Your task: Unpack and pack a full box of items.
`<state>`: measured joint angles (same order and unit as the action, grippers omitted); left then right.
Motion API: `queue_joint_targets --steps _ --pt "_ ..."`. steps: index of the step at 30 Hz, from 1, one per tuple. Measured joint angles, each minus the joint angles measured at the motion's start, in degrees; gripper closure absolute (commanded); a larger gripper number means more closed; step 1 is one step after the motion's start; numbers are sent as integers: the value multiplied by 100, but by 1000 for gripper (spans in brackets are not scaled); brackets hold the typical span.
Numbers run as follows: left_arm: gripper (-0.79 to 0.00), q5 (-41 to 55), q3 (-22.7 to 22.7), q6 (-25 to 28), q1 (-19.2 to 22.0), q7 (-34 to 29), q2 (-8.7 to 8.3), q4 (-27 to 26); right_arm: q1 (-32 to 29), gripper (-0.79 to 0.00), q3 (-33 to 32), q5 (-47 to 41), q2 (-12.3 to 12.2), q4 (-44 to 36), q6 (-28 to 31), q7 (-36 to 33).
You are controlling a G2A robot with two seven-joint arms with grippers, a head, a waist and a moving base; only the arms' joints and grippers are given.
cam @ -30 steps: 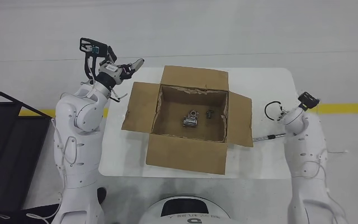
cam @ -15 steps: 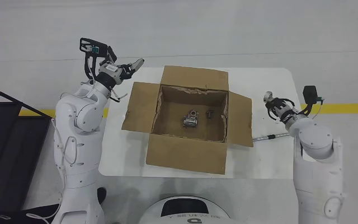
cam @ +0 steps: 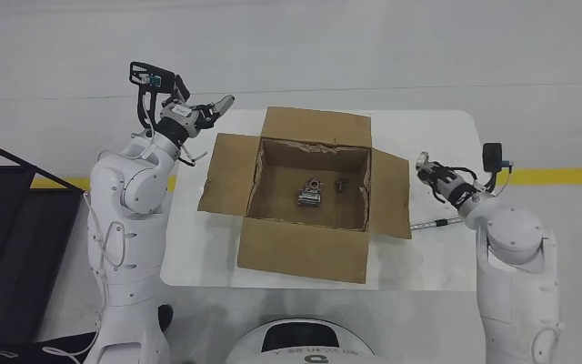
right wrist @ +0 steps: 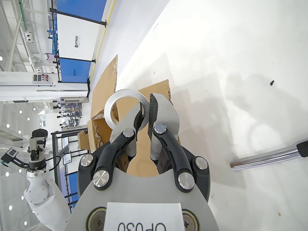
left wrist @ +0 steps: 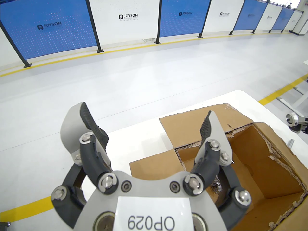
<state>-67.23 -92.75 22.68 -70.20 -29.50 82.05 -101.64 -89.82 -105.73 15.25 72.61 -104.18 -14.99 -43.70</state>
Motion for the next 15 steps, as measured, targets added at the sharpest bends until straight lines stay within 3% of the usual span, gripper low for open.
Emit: queue_joint_targets --steps 8,15 --pt "-785 0 0 0 0 0 0 0 197 0 939 606 -79 -746 530 -864" --pt "-785 0 0 0 0 0 0 0 403 0 1683 1661 -151 -1468 464 -1372"
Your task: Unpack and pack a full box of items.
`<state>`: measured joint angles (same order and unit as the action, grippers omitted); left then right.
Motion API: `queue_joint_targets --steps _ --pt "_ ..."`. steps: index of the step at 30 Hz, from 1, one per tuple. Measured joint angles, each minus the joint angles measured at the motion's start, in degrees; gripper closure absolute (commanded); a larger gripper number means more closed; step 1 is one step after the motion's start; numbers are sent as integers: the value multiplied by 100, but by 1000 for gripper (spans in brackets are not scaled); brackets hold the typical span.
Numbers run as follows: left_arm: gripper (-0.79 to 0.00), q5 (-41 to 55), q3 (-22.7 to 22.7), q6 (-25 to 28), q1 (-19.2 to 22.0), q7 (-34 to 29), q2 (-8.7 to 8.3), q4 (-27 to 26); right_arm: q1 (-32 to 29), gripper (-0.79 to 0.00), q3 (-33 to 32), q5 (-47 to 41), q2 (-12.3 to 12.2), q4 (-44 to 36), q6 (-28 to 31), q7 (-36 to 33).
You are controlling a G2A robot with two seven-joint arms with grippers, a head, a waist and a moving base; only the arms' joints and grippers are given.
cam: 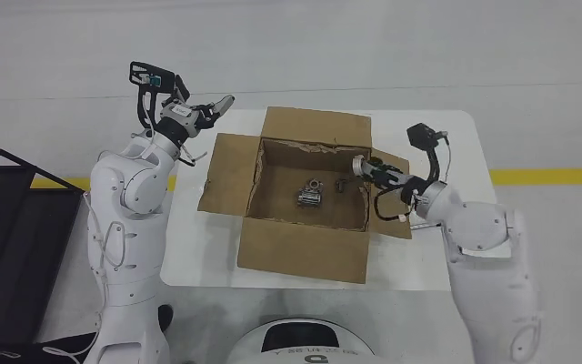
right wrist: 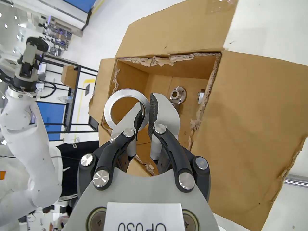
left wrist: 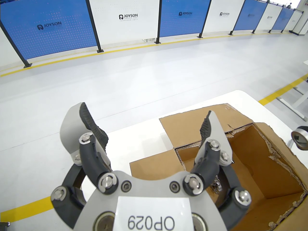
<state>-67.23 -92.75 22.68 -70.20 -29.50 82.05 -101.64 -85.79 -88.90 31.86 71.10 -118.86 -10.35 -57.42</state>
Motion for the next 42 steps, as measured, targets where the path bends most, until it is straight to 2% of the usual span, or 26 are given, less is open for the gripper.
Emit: queue_joint_targets --steps 6,11,16,17,20,22,23,24,25,27,31,34,42 --pt "-785 0 0 0 0 0 0 0 541 0 1106 1340 -8 134 -333 -415" --pt "-785 0 0 0 0 0 0 0 1107 0 2309 2743 62 631 -662 -574" --pt "-785 0 0 0 0 0 0 0 1639 -3 3061 3552 161 1264 -921 -1040" --pt "-785 0 0 0 0 0 0 0 1763 -43 3192 3749 185 1439 -1001 -1123" --pt "-785 0 0 0 0 0 0 0 2008 -265 3511 4307 233 1837 -1043 -1350" --pt "-785 0 0 0 0 0 0 0 2122 -329 3629 4517 257 2006 -975 -1556" --pt "-785 0 0 0 0 0 0 0 2179 -533 3661 4574 272 2080 -962 -1664" --pt "-785 0 0 0 0 0 0 0 2212 -625 3673 4589 283 2121 -961 -1730" --pt "-785 0 0 0 0 0 0 0 2238 -650 3676 4581 294 2148 -960 -1786" --pt "-785 0 0 0 0 0 0 0 2280 -776 3661 4521 315 2151 -938 -1878" --pt "-785 0 0 0 0 0 0 0 2236 -770 3512 4485 321 1861 -958 -1877" --pt "-785 0 0 0 0 0 0 0 2033 -770 3177 4417 277 1340 -980 -1797" --pt "-785 0 0 0 0 0 0 0 858 -785 1353 3832 49 -390 -649 -1515"
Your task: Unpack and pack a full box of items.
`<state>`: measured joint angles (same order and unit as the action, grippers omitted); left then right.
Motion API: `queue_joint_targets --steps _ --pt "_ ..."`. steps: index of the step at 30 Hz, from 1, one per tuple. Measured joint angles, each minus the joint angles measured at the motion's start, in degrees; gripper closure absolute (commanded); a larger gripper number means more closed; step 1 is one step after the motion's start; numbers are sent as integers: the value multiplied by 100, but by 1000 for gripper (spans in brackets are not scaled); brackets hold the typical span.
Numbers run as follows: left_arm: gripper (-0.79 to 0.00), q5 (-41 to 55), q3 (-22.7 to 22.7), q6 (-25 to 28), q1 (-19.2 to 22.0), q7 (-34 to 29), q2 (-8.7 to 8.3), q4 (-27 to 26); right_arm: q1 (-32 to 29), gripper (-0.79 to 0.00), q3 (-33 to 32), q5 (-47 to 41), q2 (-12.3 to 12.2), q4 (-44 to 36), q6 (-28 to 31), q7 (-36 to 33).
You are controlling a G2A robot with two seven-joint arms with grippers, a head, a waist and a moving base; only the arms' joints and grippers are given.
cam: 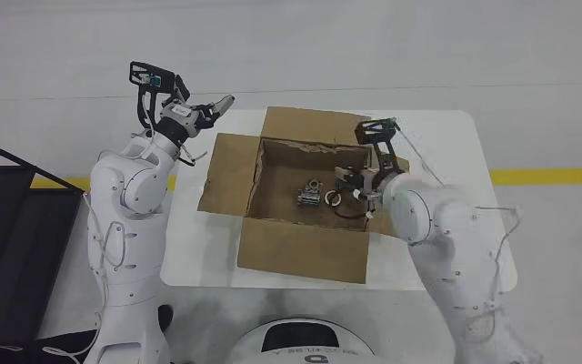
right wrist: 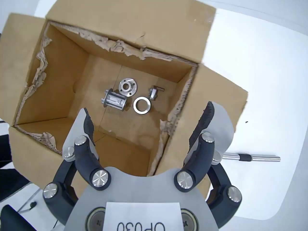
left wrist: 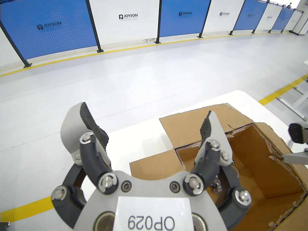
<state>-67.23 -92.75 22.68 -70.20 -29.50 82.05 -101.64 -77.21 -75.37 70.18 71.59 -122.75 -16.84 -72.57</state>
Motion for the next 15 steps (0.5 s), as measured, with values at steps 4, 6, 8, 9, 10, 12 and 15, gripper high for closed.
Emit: queue_joint_targets --steps 4,6,8,9,10,12,15 --pt "-785 0 0 0 0 0 0 0 -609 -785 -966 -117 -62 -360 -103 302" --pt "-785 0 0 0 0 0 0 0 -857 -785 -1332 -115 -72 -444 -260 375" --pt "-785 0 0 0 0 0 0 0 -894 -785 -1402 -125 -73 -456 -291 373" --pt "-785 0 0 0 0 0 0 0 -889 -785 -1393 -125 -72 -454 -288 371" --pt "-785 0 0 0 0 0 0 0 -884 -785 -1386 -125 -72 -452 -285 369" --pt "-785 0 0 0 0 0 0 0 -881 -785 -1381 -125 -72 -451 -282 369" --pt "-785 0 0 0 0 0 0 0 -883 -785 -1386 -119 -72 -443 -287 374"
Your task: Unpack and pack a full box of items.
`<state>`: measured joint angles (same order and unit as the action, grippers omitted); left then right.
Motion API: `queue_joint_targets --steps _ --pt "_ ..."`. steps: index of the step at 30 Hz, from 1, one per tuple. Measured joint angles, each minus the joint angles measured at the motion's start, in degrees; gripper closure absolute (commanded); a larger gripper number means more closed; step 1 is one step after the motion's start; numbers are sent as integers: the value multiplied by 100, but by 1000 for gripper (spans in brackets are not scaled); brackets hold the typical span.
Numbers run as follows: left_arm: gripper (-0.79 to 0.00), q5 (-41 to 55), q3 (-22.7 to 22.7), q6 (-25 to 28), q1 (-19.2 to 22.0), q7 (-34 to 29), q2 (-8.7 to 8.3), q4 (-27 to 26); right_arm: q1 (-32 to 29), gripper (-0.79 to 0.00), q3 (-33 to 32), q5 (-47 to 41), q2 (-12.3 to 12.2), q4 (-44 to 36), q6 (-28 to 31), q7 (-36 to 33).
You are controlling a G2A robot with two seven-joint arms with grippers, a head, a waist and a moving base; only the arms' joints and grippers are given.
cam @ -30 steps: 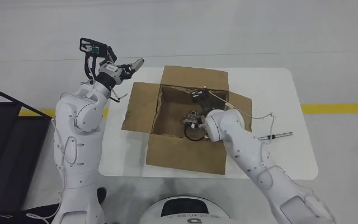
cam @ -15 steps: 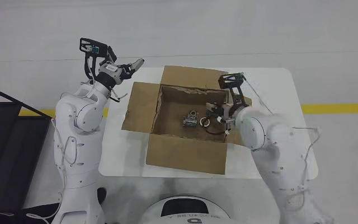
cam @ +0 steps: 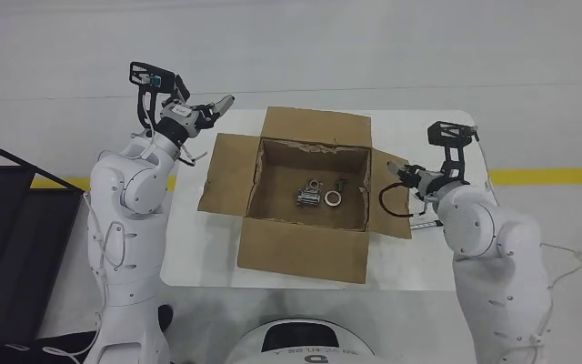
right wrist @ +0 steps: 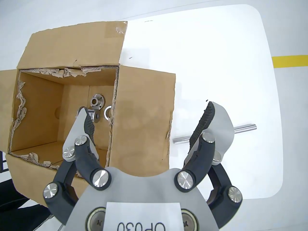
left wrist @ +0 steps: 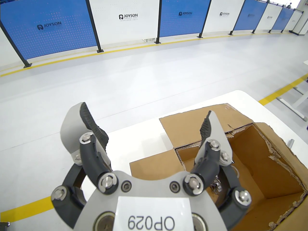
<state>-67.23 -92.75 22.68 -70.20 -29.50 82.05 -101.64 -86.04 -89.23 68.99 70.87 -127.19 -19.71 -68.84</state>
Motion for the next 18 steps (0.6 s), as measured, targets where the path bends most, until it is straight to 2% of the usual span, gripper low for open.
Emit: queue_joint_targets --steps 4,8,10,16,17,18 --pt "-785 0 0 0 0 0 0 0 -100 -785 -282 122 17 353 -454 244" --pt "-785 0 0 0 0 0 0 0 -323 -785 -1149 -440 -7 769 -898 -373" --pt "-785 0 0 0 0 0 0 0 -460 -785 -1466 -386 -19 984 -1075 -525" --pt "-785 0 0 0 0 0 0 0 -925 -785 -1890 -327 40 1506 -940 -631" --pt "-785 0 0 0 0 0 0 0 -911 -754 -1867 -296 70 1602 -979 -594" --pt "-785 0 0 0 0 0 0 0 -884 -662 -1843 -311 96 1663 -1017 -556"
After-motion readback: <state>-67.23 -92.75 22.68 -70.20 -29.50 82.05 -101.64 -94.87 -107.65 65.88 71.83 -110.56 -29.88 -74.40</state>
